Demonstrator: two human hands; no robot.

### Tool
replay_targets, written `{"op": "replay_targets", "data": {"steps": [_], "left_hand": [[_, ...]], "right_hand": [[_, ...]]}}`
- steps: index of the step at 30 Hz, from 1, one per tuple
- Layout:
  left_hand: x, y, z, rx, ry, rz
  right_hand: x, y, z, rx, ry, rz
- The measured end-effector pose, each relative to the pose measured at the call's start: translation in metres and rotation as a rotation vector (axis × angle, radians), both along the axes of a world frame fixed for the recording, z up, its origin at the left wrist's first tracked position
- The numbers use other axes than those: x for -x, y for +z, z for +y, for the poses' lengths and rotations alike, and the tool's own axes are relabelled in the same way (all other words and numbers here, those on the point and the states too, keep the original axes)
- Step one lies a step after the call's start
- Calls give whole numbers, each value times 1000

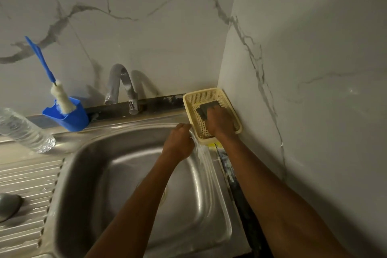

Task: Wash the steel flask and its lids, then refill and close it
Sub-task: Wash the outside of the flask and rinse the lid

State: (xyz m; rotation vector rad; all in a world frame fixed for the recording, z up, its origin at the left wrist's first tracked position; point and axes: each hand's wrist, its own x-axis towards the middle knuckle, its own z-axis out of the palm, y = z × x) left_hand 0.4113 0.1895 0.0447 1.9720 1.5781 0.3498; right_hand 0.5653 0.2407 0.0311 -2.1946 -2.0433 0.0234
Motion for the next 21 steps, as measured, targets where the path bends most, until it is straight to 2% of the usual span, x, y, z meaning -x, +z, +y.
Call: {"op": "replay_targets", "data": {"steps": [3, 13, 18, 21], "left_hand": [[1, 1, 3, 8, -5, 6], [24, 24, -5, 15, 2, -20], [43, 48, -20, 24, 98, -142], [58, 52, -35, 153, 220, -302]], "right_hand": [[-1, 3, 3, -66, -6, 36], [9, 55, -17, -222, -232, 717], [43, 82, -53, -237, -483, 1261], [72, 81, -84, -175, -661, 1750]]}}
